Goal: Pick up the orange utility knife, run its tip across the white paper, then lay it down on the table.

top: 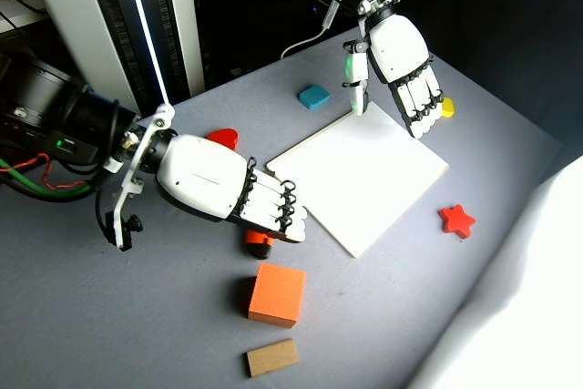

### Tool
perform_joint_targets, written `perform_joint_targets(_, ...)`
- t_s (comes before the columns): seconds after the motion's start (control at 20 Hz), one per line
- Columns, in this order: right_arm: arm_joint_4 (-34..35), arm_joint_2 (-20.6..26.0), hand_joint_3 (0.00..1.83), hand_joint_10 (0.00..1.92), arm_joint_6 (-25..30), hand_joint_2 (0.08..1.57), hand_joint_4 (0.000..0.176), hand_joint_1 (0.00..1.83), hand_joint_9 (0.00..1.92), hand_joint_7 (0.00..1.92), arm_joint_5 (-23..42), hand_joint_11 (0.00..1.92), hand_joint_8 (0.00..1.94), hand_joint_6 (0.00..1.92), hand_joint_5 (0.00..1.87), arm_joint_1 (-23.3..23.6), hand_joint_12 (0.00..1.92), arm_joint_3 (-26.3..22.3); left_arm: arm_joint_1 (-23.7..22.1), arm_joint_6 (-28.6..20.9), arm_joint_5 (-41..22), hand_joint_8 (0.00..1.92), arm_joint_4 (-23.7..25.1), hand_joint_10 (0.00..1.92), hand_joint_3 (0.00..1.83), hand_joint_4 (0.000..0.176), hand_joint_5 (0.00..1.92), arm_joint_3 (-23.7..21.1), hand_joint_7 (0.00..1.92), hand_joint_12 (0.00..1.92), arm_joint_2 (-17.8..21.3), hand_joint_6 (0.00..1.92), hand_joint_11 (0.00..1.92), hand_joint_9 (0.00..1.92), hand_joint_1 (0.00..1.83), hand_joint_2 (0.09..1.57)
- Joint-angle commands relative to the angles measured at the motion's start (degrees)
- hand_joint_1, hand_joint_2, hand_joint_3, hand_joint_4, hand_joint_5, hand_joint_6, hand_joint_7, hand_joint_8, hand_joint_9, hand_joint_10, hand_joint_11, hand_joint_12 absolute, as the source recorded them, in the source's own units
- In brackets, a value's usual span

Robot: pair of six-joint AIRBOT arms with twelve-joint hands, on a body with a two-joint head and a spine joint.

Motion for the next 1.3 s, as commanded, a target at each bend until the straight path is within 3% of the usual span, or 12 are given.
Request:
perform_joint_targets(0.0,-0.8,1.4,0.00,0.00,1.2,1.09,0.000,0.28,0.00,0.00,-3.9,0.00,0.00,0.00,0.00,0.9,0.00,-1.1,0.0,0.1,-4.1,0.00,3.3,0.00,0.00,0.000,0.01,0.1,0.08,0.28,0.3,0.00,0.00,0.11,0.18,1.34)
perform_joint_targets(0.1,1.2,5.8,0.00,0.00,1.9,1.14,0.000,0.11,0.00,0.00,-1.9,0.00,0.00,0.00,0.00,1.9,0.00,-4.2,0.0,0.1,-4.1,0.00,3.4,0.01,0.00,0.000,0.02,0.2,0.10,0.37,0.3,0.01,0.00,0.13,0.18,1.34)
perform_joint_targets(0.15,2.7,7.6,0.00,0.13,1.9,1.18,0.000,0.03,0.12,0.18,-0.8,0.00,0.01,0.05,0.12,2.1,0.34,-5.4,-0.1,0.1,-4.1,0.01,3.6,0.02,0.00,0.000,0.05,0.2,0.14,0.47,0.3,0.01,0.00,0.18,0.14,1.34)
perform_joint_targets(0.2,3.6,9.6,0.00,0.28,1.9,1.19,0.000,0.02,0.23,0.32,0.8,0.00,0.05,0.11,0.24,2.3,0.96,-6.3,-0.1,0.1,-4.1,0.02,3.8,0.03,0.00,0.000,0.08,0.2,0.19,0.60,0.3,0.02,0.00,0.22,0.13,1.33)
perform_joint_targets(0.25,4.1,11.8,0.01,0.90,2.0,1.23,0.000,0.00,0.27,0.53,3.6,0.00,0.28,0.37,0.38,2.9,1.54,-7.1,-0.3,0.1,-4.1,0.03,4.1,0.06,0.00,0.000,0.19,0.2,0.35,0.92,0.3,0.03,0.00,0.36,0.17,1.31)
perform_joint_targets(0.35,9.6,15.2,0.01,1.60,2.0,1.24,0.000,0.05,0.40,0.57,8.1,0.15,1.21,1.16,0.43,4.5,1.90,-8.0,-1.1,0.3,-4.1,0.09,4.2,0.33,0.00,0.000,0.44,0.2,0.61,1.39,0.4,0.06,0.05,0.54,0.22,1.31)
perform_joint_targets(0.4,12.9,16.9,0.01,1.73,2.1,1.25,0.000,0.06,0.51,0.68,9.2,0.35,1.44,1.40,0.52,5.5,1.92,-8.4,-2.0,1.3,-4.1,0.56,4.2,0.89,0.00,0.000,0.56,0.2,0.57,1.58,0.4,0.20,0.17,0.49,0.26,1.32)
perform_joint_targets(0.45,14.7,18.2,0.01,1.88,2.4,1.26,0.000,0.09,0.65,0.81,9.3,0.47,1.63,1.53,0.62,6.1,1.92,-8.6,-2.6,2.5,-4.0,1.10,4.2,1.32,0.00,0.000,0.55,0.2,0.55,1.72,0.4,0.65,0.26,0.48,0.23,1.35)
perform_joint_targets(0.6,21.7,22.5,0.01,1.92,3.9,1.27,0.000,0.11,0.95,1.00,9.3,0.71,1.83,1.71,0.75,8.4,1.92,-9.4,-5.6,6.8,-2.0,1.63,4.2,1.74,0.00,0.000,0.64,-0.3,0.69,1.91,1.0,1.38,0.48,0.64,0.19,1.38)
perform_joint_targets(0.75,28.8,24.9,0.01,1.92,5.6,1.28,0.000,0.10,0.90,0.96,10.0,0.71,1.82,1.66,0.76,9.3,1.92,-10.5,-8.3,10.2,-0.2,1.73,4.2,1.83,0.00,0.000,0.66,-0.7,0.73,1.92,1.0,1.62,0.58,0.72,0.18,1.39)
perform_joint_targets(1.05,30.5,26.0,0.00,1.92,2.3,1.28,0.000,0.13,0.85,0.92,10.7,0.64,1.83,1.72,0.72,10.7,1.92,-11.8,-10.8,11.3,0.1,1.74,4.0,1.85,0.00,0.000,0.64,-1.7,0.72,1.92,0.6,1.60,0.61,0.72,0.19,1.39)
perform_joint_targets(1.25,30.4,25.2,0.00,1.92,6.4,1.29,0.000,0.14,0.84,0.90,10.7,0.61,1.86,1.74,0.69,11.1,1.92,-11.6,-10.7,11.3,0.2,1.75,3.9,1.87,0.00,0.000,0.63,-1.4,0.70,1.92,0.7,1.64,0.58,0.68,0.20,1.39)
